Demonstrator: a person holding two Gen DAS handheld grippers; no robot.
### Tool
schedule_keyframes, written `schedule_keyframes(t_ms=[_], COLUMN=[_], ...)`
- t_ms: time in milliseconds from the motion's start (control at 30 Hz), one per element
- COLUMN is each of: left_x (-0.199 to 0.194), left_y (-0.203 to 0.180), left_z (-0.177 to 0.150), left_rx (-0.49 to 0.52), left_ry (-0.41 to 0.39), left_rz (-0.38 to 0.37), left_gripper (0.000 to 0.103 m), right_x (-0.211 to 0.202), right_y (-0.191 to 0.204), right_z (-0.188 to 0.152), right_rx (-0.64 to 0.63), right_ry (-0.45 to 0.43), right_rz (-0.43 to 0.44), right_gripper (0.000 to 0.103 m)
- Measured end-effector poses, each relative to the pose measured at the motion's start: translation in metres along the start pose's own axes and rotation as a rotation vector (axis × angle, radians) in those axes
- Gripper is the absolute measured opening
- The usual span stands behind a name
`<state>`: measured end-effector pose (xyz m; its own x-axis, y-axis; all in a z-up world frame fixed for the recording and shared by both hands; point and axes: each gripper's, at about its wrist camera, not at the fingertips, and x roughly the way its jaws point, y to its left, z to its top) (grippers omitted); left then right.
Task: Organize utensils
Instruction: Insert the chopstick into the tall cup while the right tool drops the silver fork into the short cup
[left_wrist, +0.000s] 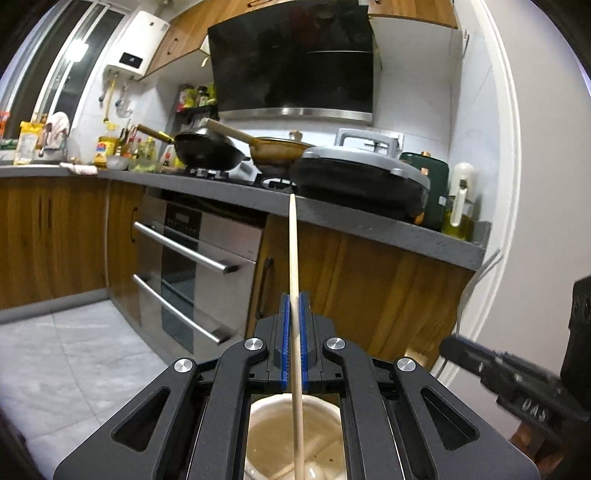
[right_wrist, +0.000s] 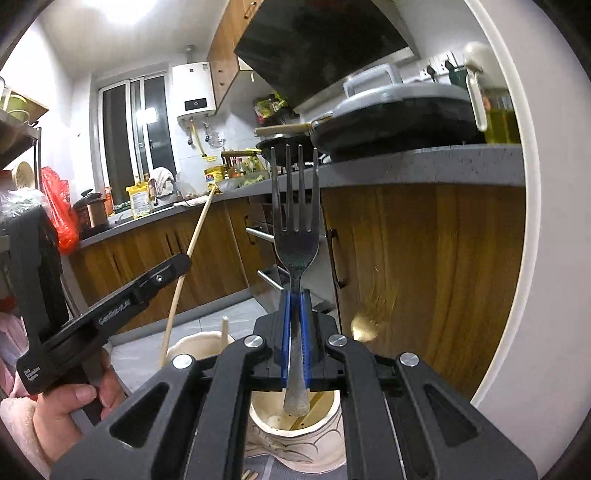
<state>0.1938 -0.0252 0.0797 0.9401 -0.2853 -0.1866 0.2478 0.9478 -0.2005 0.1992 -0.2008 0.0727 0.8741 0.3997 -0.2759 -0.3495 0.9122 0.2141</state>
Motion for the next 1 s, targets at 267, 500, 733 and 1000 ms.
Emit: schedule_keyframes(t_ms=[267, 500, 733, 1000], left_x=[-0.004, -0.035, -0.048, -0.046], left_y=[0.001, 0.003, 0.002, 0.005], left_z=[-0.021, -0.045, -0.052, -0.054], left_rx=[0.068, 0.127, 0.144, 0.153], left_ry=[0.03, 0.086, 0.122, 0.172], left_rz=[0.007, 0.026, 0.049, 0.091], left_gripper=[0.005, 0.005, 0.005, 0.006], right_x=[0.009, 0.005, 0.01, 0.014], right_y=[-0.004, -0.002, -0.008, -0.01], right_z=[-0.025, -0.044, -0.051, -0.057], right_rx=[-0.011, -0.018, 0.007, 0.018], right_ry=[0.071, 0.111, 0.136, 0.159], right_rz=[-0.007, -0.022, -0.043, -0.062], right_gripper=[0.005, 0.005, 0.005, 0.005])
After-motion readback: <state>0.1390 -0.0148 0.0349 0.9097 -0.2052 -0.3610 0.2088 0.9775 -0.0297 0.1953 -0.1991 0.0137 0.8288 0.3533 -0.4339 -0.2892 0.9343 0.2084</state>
